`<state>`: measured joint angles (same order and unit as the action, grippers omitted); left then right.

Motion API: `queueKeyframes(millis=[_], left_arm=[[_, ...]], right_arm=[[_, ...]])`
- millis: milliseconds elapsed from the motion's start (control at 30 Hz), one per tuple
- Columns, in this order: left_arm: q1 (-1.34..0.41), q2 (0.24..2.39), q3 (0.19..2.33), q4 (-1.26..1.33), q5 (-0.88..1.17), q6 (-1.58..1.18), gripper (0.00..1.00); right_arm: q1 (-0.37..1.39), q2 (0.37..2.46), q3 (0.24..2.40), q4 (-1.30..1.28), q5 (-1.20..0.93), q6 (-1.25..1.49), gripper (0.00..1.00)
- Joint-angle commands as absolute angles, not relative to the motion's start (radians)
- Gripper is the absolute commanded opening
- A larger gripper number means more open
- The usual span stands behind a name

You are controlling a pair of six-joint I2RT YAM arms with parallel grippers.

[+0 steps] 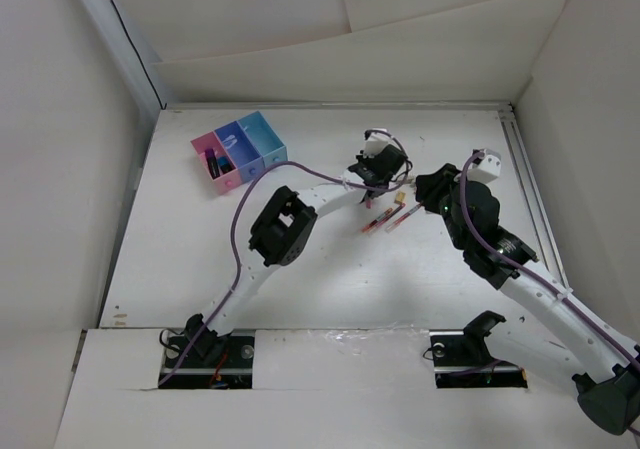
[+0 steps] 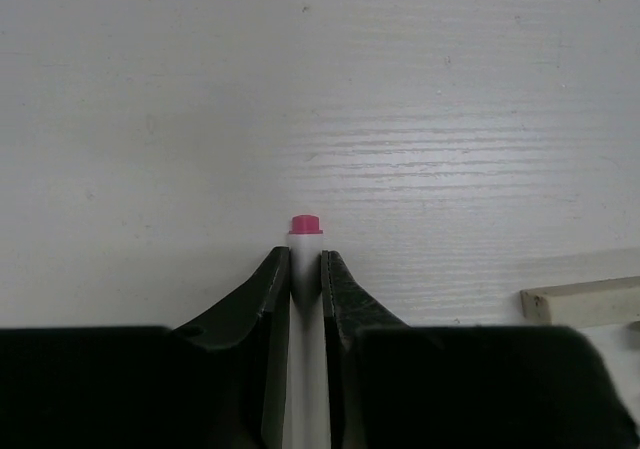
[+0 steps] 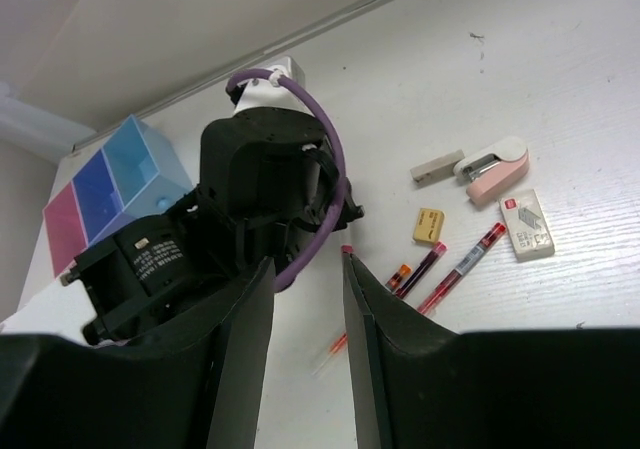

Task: Sort the stationery into containers
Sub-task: Grab a piece of stationery with the left arm, then place the stationery into the container

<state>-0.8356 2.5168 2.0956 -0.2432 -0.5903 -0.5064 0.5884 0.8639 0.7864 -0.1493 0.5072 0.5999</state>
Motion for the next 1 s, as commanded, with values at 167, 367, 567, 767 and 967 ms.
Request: queueKeyframes(millis=[167,367,567,767,967], left_arm=[[-0.644,2.182,1.933,-0.173,-0.463,-0.551,0.0],[-0.411,2.033,1.827,-0.161,-0.396,-0.569,0.0],[-0.223,1.97,1.804,-0.19,-0.425,-0.532,0.0],[-0.129,1.982,1.795,-0.199,-0.448,-0.502,0.0],[-0.117,2.011,1.747,-0.176,-0.477,-0.482,0.0]], right_arm=[[0.583,0.848,0.798,-0.1,0.503,0.586,0.4],[0.583,0.848,0.798,-0.1,0.471,0.586,0.4],[0.583,0.848,0.798,-0.091,0.471,0.586,0.4],[0.583,0.848,0.798,-0.091,0.462,0.586,0.4],[0.583,0.848,0.798,-0.091,0.462,0.586,0.4]])
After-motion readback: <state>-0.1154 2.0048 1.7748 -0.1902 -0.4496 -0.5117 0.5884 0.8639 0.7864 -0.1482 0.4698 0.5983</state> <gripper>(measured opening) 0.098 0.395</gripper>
